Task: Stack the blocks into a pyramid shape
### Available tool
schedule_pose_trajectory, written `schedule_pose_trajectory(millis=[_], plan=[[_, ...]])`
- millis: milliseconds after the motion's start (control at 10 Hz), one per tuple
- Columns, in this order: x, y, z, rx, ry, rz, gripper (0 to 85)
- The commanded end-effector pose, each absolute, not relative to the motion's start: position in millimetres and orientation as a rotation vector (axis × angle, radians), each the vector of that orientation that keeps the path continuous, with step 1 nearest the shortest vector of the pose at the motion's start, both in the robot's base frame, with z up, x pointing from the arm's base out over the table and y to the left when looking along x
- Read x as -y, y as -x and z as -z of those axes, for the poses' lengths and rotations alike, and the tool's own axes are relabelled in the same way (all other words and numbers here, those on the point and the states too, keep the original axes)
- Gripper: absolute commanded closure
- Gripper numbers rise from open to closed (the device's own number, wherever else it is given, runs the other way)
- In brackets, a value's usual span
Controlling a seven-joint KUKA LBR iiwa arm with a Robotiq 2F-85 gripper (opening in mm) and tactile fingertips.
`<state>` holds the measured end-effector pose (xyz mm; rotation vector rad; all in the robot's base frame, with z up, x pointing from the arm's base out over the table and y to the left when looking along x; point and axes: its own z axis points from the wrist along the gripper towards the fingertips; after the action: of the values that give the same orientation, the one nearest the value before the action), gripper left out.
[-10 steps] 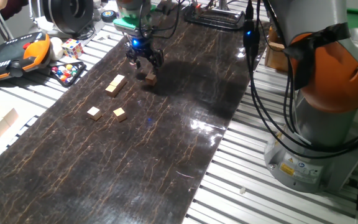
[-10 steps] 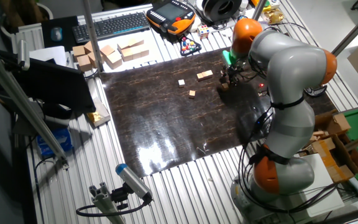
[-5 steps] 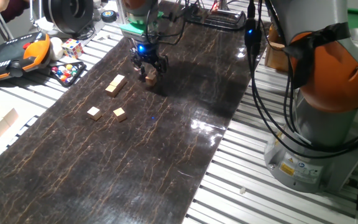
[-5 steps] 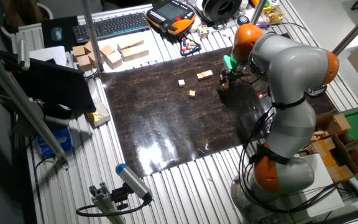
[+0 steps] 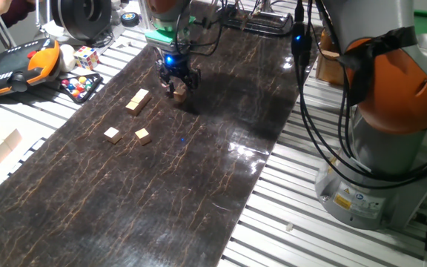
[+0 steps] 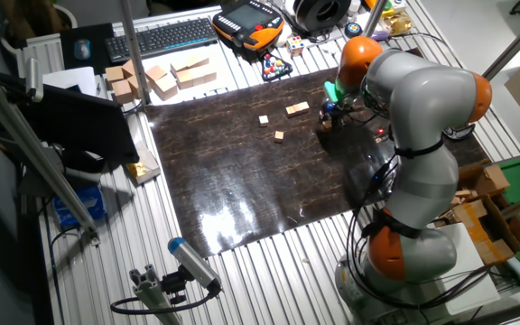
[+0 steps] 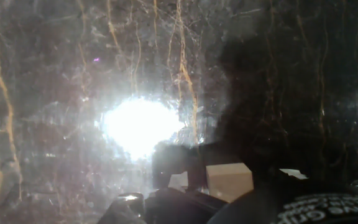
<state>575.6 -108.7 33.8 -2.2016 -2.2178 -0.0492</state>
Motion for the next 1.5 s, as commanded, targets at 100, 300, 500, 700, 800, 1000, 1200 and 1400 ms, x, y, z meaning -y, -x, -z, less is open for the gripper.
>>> schedule_pose_trajectory(millis=[100,300,500,700,800,1000,1200,1400], plan=[[109.3,-576.0,-28.3,2.233,2.188,0.062,41.3],[110.0,-576.3,-25.6,2.268,2.159,0.076,77.0],[106.6,-578.7,-29.0,2.371,2.084,0.064,84.3],[98.1,-584.9,-39.5,2.504,1.932,0.055,84.3],[92.4,-589.6,-46.4,2.545,1.866,0.051,84.3],[75.7,-598.8,-62.2,2.626,1.757,0.042,84.3],[65.8,-604.4,-70.0,2.631,1.743,0.050,84.3],[60.2,-612.4,-70.3,2.682,1.661,0.071,84.3]])
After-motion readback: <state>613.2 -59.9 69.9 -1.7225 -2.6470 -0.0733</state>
